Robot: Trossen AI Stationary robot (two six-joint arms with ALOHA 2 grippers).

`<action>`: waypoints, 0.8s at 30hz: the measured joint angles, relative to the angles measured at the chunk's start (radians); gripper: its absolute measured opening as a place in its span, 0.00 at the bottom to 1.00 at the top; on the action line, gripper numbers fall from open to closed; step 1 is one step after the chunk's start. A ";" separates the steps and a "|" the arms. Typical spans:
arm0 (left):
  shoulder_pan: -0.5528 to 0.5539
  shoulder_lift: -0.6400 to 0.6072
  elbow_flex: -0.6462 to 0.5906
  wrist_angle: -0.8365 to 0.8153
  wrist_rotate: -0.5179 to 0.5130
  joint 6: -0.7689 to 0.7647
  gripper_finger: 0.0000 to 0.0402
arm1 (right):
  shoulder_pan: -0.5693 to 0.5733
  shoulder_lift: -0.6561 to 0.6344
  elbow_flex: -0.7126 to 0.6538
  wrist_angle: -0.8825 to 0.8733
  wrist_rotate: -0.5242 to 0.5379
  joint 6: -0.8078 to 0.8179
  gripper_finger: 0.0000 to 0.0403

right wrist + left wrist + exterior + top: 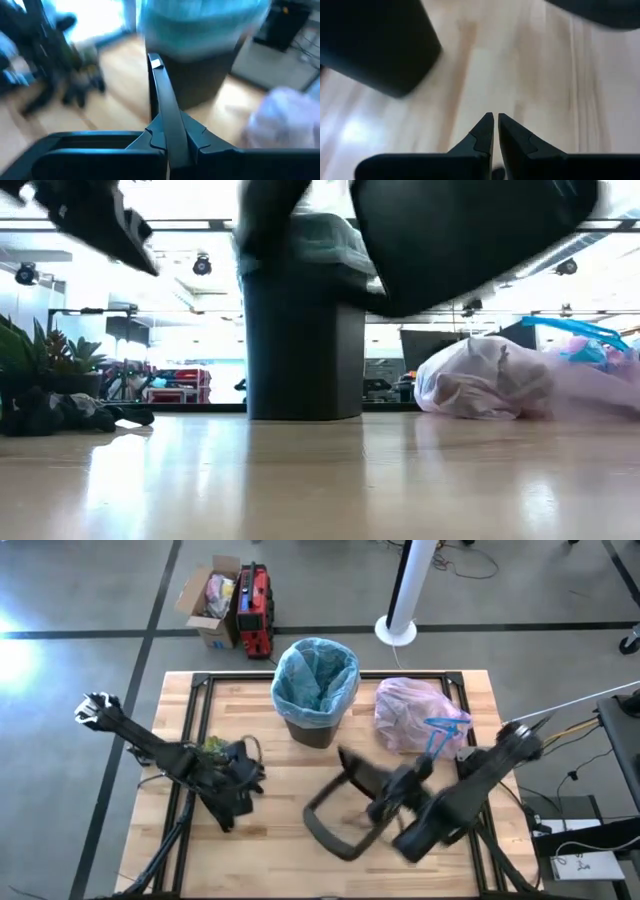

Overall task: Place trash/remove bag and relplace
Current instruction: Close the trash bin lid

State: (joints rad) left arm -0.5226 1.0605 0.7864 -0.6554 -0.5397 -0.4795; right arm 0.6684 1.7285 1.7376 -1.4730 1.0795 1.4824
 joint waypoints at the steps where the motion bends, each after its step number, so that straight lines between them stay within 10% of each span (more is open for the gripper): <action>1: 0.000 -0.024 0.009 -0.002 -0.026 0.000 0.03 | -0.002 -0.041 0.016 0.009 0.030 -0.037 0.01; 7: 0.000 -0.154 0.038 0.031 -0.124 0.031 0.03 | -0.033 -0.263 0.075 0.320 0.238 -0.540 0.00; 13: 0.001 -0.224 0.052 0.152 -0.170 0.183 0.03 | -0.176 -0.411 0.077 0.795 0.218 -1.224 0.00; 24: 0.049 -0.239 0.052 0.468 -0.405 0.378 0.03 | -0.714 -0.410 0.075 1.121 -0.550 -1.610 0.00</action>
State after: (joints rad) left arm -0.4740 0.8211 0.8387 -0.1874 -0.9447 -0.1013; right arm -0.0457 1.3185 1.8130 -0.3516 0.5295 -0.1272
